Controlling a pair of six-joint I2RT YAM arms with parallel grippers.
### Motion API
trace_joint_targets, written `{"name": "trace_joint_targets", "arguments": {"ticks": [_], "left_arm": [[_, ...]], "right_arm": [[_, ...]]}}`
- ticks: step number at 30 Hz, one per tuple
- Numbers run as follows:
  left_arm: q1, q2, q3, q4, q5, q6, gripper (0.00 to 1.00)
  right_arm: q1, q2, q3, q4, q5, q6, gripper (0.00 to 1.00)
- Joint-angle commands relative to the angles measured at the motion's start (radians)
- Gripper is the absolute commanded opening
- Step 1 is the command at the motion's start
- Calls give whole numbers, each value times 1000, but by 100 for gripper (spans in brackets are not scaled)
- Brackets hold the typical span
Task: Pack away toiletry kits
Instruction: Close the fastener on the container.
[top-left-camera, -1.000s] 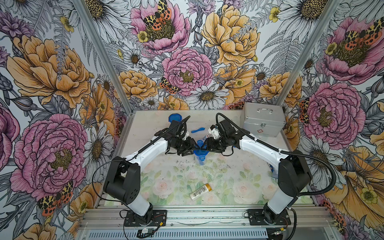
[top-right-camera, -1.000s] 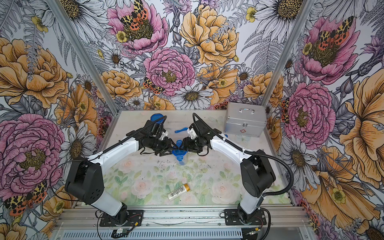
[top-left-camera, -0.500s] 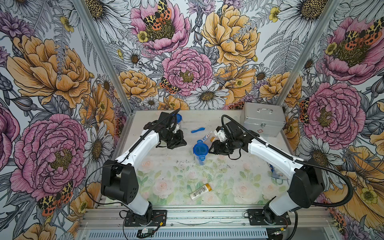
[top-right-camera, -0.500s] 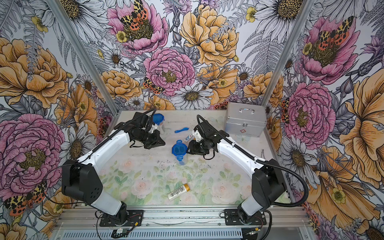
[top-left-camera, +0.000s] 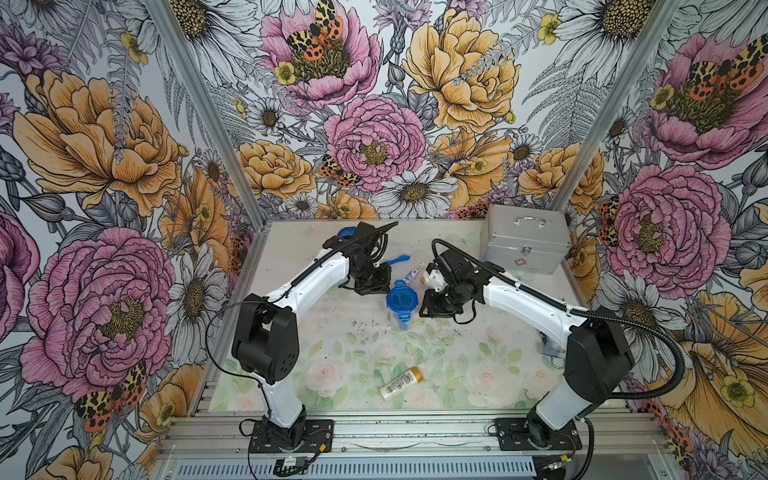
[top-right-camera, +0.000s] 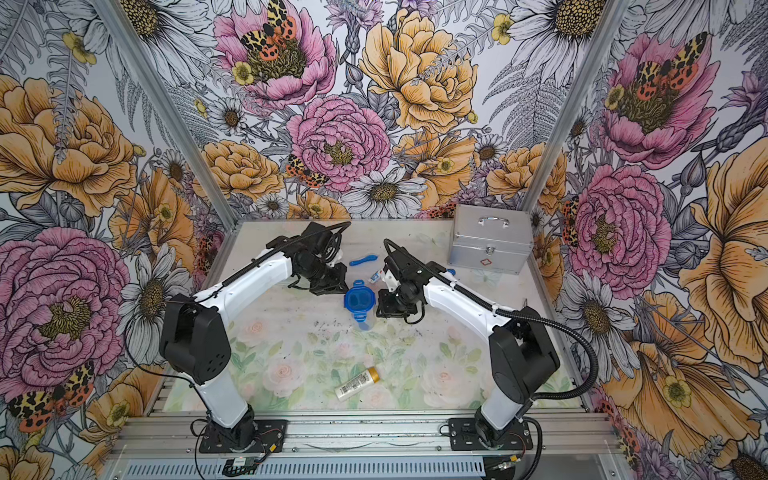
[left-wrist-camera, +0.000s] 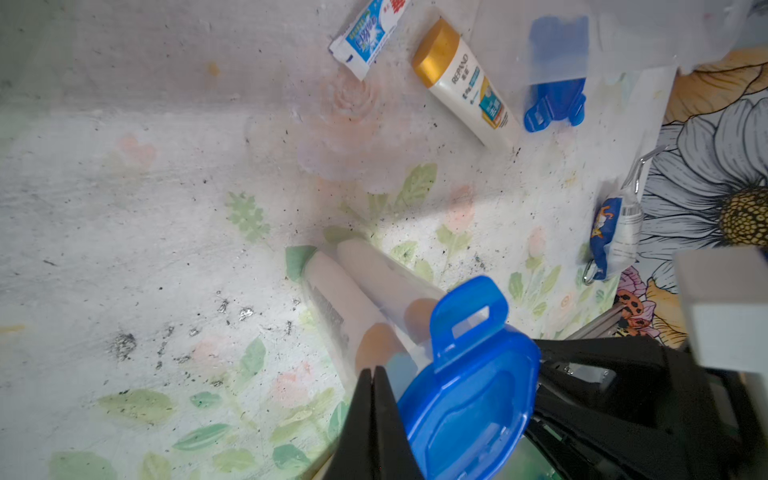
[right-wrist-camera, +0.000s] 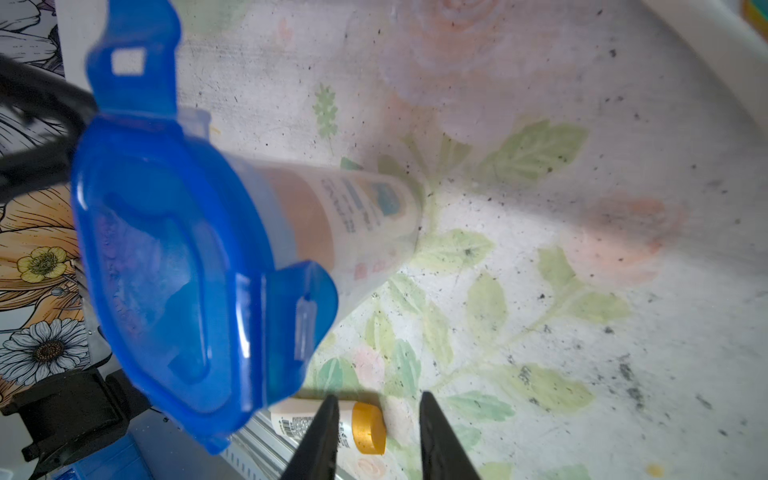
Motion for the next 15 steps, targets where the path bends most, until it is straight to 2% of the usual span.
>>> {"name": "trace_joint_targets", "arguments": {"ticks": [1, 15], "left_arm": [[-6, -19, 13, -7, -44, -3, 0], [-32, -91, -86, -7, -51, -47, 0]], "right_arm": [[-6, 30, 43, 45, -4, -15, 33], [-27, 142, 150, 63, -51, -51, 32]]}}
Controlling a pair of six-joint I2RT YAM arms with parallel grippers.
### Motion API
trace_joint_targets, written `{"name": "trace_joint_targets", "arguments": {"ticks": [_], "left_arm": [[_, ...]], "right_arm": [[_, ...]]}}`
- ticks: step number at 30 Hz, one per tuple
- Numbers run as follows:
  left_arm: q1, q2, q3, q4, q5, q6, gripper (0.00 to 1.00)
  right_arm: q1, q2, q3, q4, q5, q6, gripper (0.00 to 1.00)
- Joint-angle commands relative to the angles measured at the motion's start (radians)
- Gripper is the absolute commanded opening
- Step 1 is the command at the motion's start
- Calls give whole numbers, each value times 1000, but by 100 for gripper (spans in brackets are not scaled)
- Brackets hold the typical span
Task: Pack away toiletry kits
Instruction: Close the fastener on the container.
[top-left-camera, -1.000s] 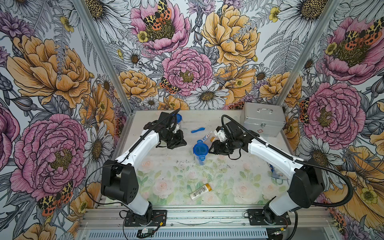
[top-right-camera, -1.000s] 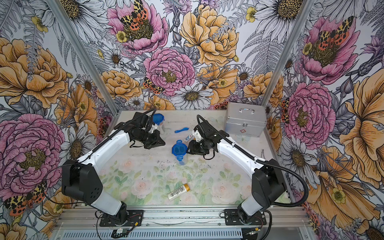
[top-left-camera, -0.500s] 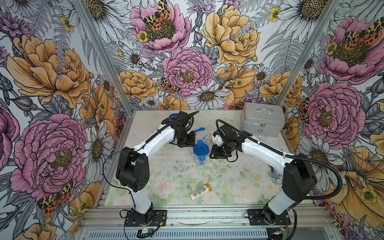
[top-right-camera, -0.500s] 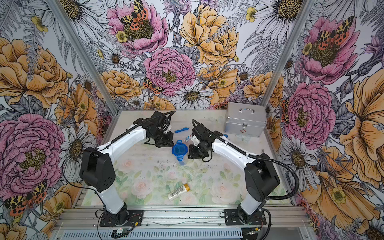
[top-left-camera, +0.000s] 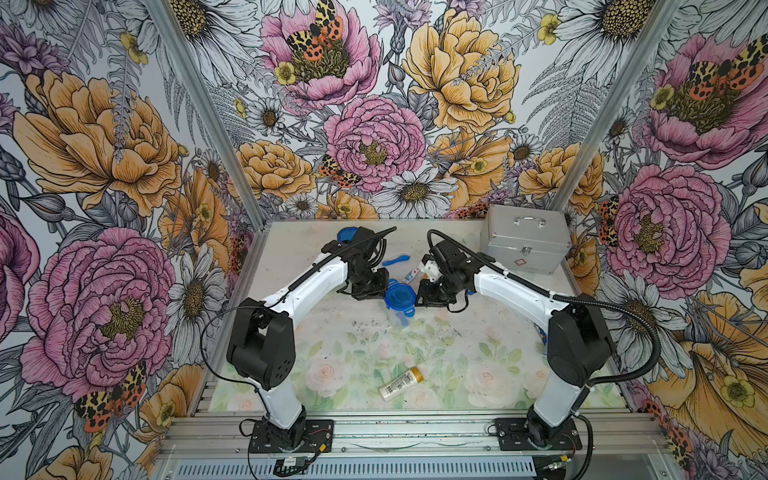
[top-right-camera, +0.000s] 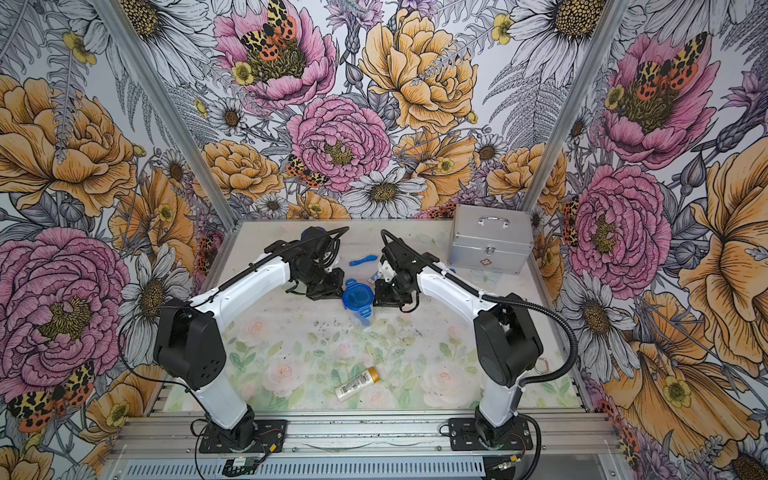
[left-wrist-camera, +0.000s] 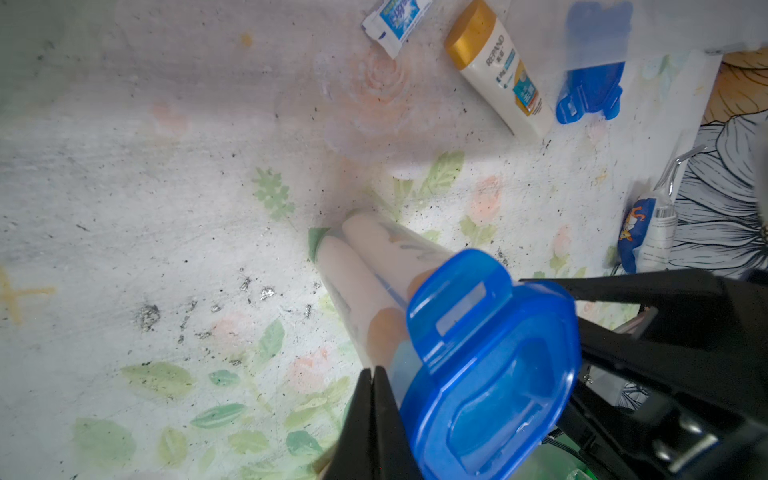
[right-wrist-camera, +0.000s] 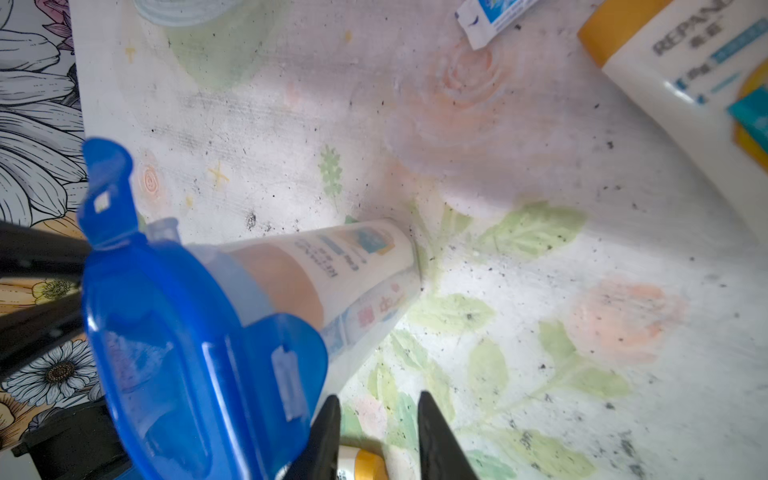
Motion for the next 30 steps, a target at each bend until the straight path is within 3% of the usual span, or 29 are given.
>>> {"name": "trace_joint_targets", "arguments": {"ticks": [1, 10, 16, 19, 23, 26, 30], "left_arm": [[-23, -49, -23, -2, -11, -25, 0], [-30, -102, -80, -2, -39, -62, 0], [-4, -196, -125, -54, -69, -61, 0], [6, -238, -104, -82, -83, -28, 14], [-8, -197, 13, -92, -91, 52, 47], [-21, -123, 108, -92, -93, 105, 54], [-30, -37, 198, -91, -104, 158, 55]], "right_arm": [[-3, 26, 40, 40, -30, -28, 32], [-20, 61, 87, 38, -43, -49, 32], [-58, -27, 0, 33, -23, -32, 36], [-70, -85, -46, 24, -21, -17, 38], [-40, -181, -115, 15, -23, 19, 38], [-1, -225, -141, 16, -26, 42, 38], [41, -214, -119, 18, -26, 50, 38]]}}
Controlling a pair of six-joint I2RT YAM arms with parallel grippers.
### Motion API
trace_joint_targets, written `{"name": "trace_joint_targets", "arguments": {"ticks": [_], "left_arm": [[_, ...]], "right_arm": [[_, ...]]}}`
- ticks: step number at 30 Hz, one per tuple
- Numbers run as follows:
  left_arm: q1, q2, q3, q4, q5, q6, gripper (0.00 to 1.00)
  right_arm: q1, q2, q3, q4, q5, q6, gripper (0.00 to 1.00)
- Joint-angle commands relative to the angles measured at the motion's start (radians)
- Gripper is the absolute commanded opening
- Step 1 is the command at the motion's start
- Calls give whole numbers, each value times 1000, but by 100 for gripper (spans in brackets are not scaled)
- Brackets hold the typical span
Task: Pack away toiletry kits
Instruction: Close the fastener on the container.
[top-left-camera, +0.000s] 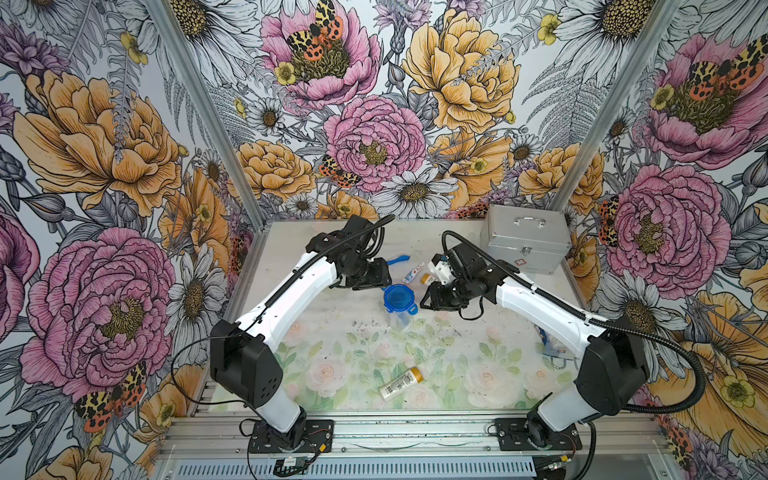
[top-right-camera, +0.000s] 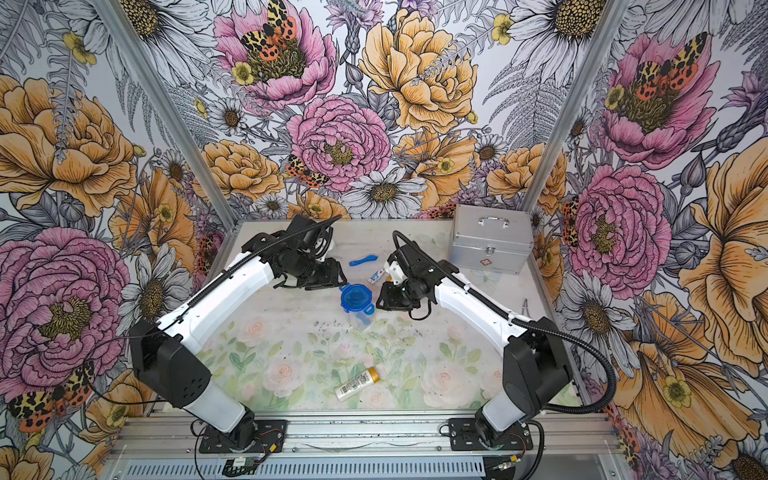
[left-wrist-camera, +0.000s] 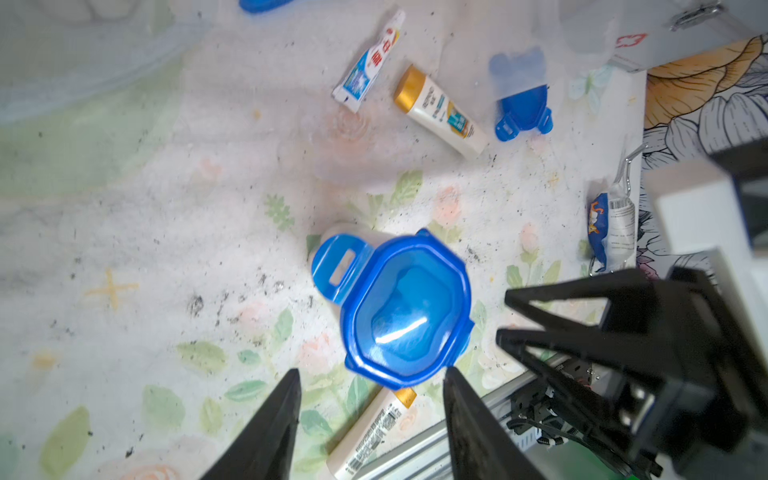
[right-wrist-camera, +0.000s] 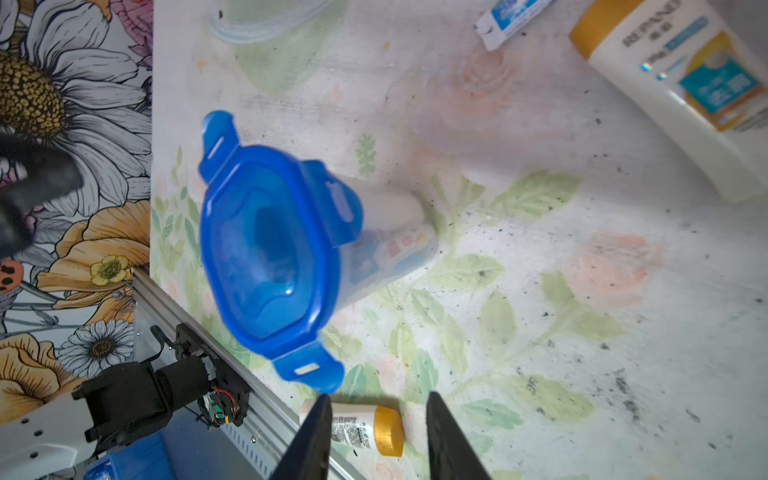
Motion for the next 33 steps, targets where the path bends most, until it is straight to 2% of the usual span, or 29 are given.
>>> {"name": "trace_joint_targets", "arguments": {"ticks": [1, 7, 18, 33], "left_arm": [[-7, 67, 57, 2, -27, 83, 54], [-6, 129, 92, 3, -14, 116, 52], [-18, 138, 37, 3, 30, 116, 51], [-17, 124, -36, 40, 172, 36, 53]], "right_arm": [[28, 14, 18, 4, 2, 25, 38], [37, 46, 22, 6, 25, 32, 38], [29, 108, 49, 26, 30, 26, 38], [0, 174, 94, 70, -6, 18, 37]]}}
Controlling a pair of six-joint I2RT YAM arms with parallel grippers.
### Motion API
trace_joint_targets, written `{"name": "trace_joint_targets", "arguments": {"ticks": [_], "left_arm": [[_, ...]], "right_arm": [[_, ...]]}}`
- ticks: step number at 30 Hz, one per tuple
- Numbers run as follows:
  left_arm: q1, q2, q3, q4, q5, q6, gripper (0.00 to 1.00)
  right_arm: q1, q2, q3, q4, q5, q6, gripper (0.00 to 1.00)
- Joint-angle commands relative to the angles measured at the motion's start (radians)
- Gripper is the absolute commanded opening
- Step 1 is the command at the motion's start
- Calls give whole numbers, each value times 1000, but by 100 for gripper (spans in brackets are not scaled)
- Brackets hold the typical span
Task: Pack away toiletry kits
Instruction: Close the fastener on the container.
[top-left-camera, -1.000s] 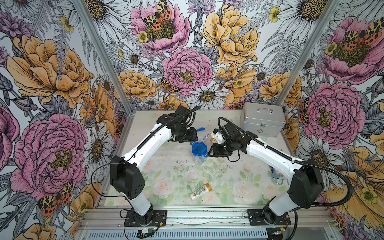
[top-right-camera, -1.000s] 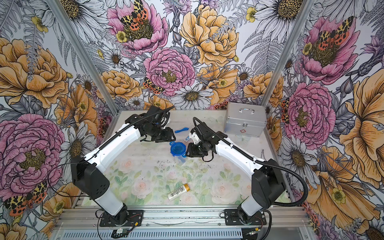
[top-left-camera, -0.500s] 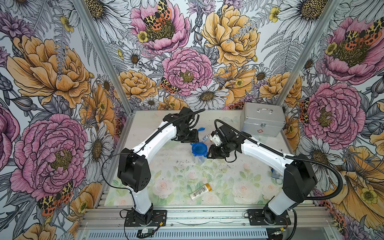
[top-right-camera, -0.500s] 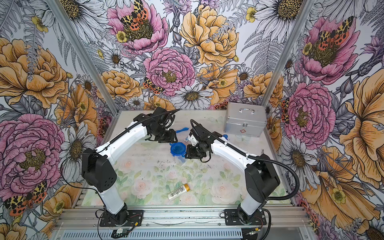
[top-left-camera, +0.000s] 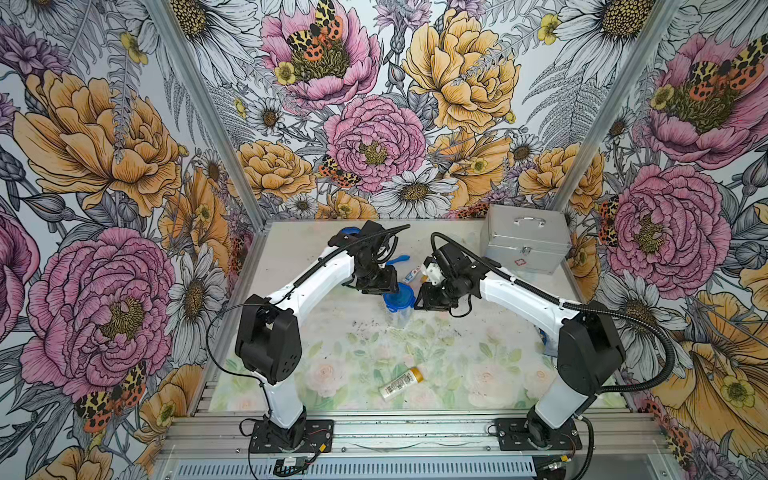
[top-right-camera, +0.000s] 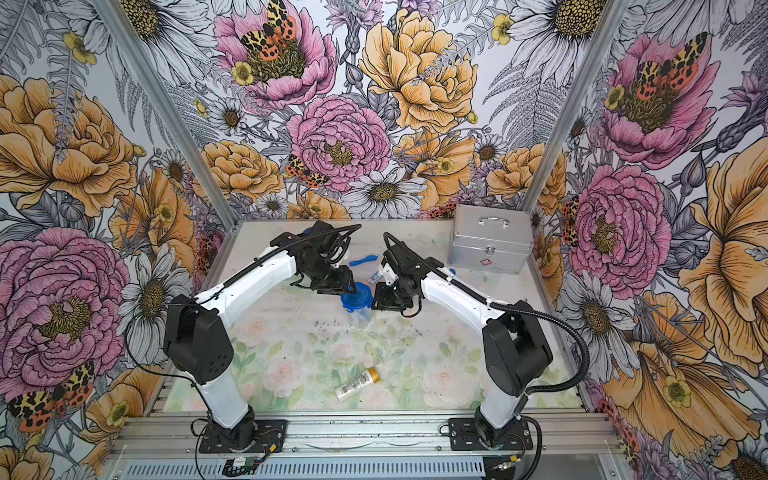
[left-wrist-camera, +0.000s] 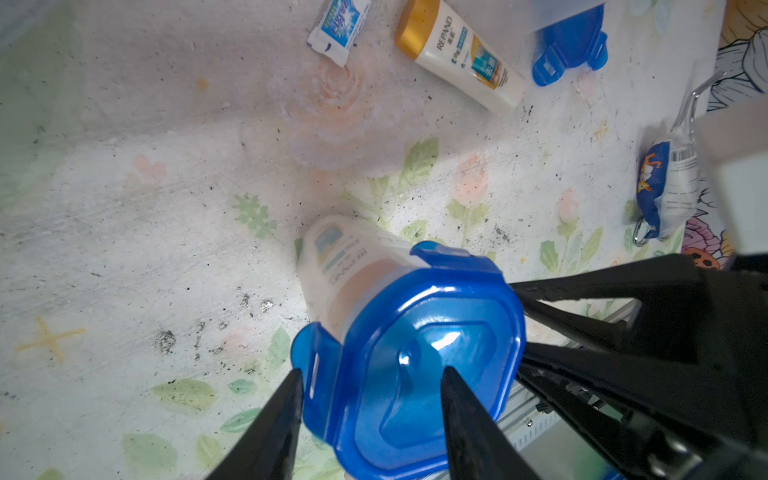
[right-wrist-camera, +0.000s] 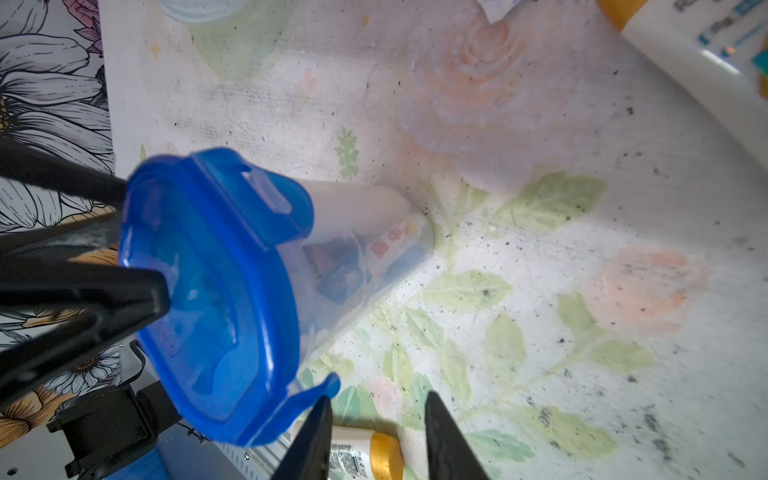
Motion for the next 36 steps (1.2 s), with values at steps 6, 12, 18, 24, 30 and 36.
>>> {"name": "trace_joint_targets", "arguments": {"ticks": [6, 12, 18, 24, 30, 36], "left_arm": [[-11, -20, -43, 61, 141, -68, 54], [-10, -28, -66, 67, 143, -81, 54], [7, -53, -103, 106, 184, -116, 54], [18, -72, -152, 163, 214, -149, 55], [29, -86, -169, 168, 187, -158, 58], [62, -127, -204, 166, 156, -160, 71]], "right_arm": [[1, 59, 49, 85, -18, -1, 37], [-4, 78, 55, 102, -21, 0, 37], [-4, 72, 42, 112, -24, 1, 37], [-5, 84, 50, 118, -33, 3, 37], [-7, 65, 27, 115, -23, 10, 37], [-30, 18, -39, 112, -12, 25, 37]]}}
